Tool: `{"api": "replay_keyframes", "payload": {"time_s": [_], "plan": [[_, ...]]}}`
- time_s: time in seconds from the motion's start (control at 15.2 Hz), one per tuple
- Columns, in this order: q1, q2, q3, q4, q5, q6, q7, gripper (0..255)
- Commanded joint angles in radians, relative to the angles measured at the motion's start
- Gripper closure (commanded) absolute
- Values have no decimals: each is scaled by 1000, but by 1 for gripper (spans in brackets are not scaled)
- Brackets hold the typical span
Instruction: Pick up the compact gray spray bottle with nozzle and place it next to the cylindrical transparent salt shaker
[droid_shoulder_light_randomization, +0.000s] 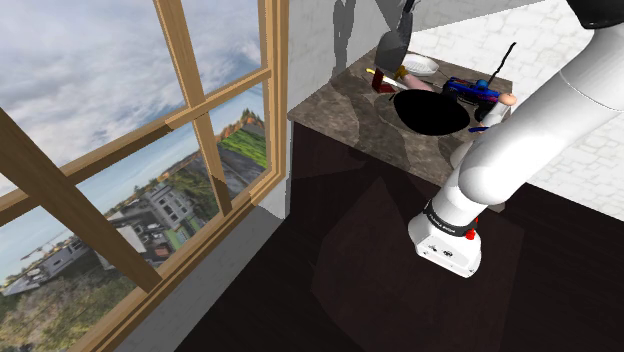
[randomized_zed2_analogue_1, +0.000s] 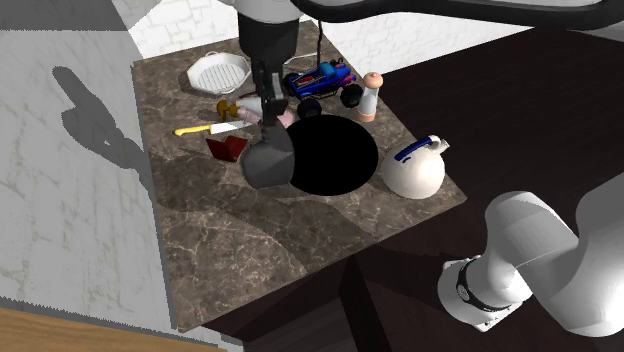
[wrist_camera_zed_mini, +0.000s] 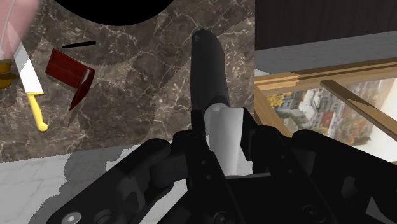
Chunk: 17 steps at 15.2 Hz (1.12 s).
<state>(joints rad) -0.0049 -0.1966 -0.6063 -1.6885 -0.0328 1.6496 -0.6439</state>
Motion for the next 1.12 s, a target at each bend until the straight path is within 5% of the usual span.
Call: {"api": "replay_keyframes", "payload": {"time_s": [0.0,0.79,1.06], "plan": [[1,13,-3,38,7,-27,-3,255],[-3,110,-34,294,65,-205,-35,255],[-33,46,-65,245,30,-210,-101,255]]}}
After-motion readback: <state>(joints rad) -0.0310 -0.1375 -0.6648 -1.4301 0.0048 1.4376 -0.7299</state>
